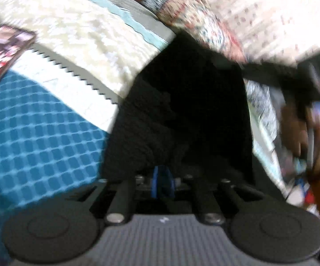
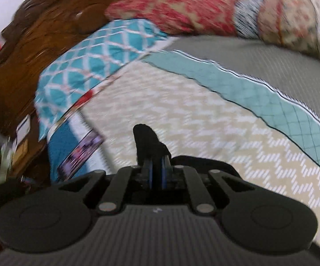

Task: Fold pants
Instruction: 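Grasp the pants leg with the left gripper while the right gripper holds the waistband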

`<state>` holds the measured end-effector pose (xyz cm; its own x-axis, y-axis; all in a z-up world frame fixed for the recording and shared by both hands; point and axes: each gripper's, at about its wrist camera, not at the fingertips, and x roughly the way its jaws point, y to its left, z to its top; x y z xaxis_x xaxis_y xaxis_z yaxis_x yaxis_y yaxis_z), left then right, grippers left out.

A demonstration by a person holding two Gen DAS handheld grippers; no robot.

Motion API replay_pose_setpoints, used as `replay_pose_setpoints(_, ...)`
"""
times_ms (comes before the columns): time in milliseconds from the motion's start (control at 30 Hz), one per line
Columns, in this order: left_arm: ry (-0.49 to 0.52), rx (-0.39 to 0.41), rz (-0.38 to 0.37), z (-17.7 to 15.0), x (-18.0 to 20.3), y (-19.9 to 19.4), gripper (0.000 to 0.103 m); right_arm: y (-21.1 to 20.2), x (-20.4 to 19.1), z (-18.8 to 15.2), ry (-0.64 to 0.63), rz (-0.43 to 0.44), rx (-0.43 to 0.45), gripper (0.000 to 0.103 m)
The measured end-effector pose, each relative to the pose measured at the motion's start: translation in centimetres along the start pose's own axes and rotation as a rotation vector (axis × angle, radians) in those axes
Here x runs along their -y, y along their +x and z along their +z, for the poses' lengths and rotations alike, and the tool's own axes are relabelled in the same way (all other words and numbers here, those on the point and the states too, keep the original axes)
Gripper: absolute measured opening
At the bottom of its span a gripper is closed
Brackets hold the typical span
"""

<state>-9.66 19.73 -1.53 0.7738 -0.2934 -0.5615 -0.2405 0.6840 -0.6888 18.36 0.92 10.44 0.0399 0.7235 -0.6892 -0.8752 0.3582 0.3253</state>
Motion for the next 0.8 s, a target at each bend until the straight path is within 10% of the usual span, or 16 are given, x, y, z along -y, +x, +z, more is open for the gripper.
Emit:
replay_pose_setpoints(67,-0.078,0.024,-0.036,-0.2,-1.0,-1.4,0.035,-0.7,-3.3,-2.2,-0.09,-0.018,0.005,0.01)
replay_pose_setpoints(400,-0.107,0.036,-0.051,-1.4,-1.9,-3.7,0.059,4.4,-10.0,-15.7,-0.141,-0.099,-0.086,0.011)
replay_pose_setpoints(800,0.011,0.05,-0.025,1.0,1.4,-2.6,0.097,3.6,-10.8,-14.6,-0.039,-0.152,0.034,0.017)
